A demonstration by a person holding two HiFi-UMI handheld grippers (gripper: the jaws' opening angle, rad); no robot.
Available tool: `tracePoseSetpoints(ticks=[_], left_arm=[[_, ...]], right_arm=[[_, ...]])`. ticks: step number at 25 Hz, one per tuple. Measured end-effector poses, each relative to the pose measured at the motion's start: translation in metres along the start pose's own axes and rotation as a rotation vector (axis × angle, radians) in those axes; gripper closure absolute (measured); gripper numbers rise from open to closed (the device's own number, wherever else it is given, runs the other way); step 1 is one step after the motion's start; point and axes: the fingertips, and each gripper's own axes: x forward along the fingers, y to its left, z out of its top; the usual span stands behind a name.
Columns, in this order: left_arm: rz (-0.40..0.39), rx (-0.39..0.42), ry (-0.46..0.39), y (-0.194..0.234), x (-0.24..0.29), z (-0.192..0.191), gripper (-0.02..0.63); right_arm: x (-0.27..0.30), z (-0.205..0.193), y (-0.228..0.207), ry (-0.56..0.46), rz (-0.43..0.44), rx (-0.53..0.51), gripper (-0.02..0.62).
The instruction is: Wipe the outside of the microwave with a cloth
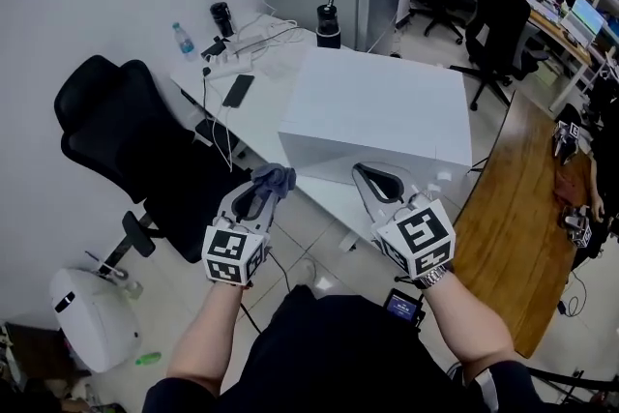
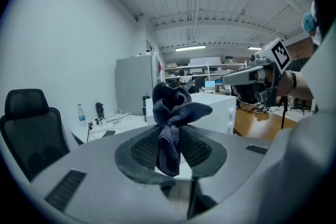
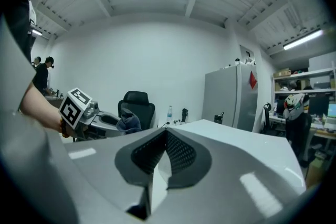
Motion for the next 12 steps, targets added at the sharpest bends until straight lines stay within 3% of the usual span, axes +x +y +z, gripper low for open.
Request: tracePoseSetpoints(ticks=[7,12], left_arm=[[-0.01,0.008,0.076,0.067,0.051,-0.03,0.502],[-0.089,0.031,0.127,0.09,0.086,-0.05,0.503]], right_arm=[[0.061,0.018,-0.036,-0.025,-0.13,0.025,0.595],[0.096,0.024,-0.052,-0.02,-0.182,0.041,0.595]])
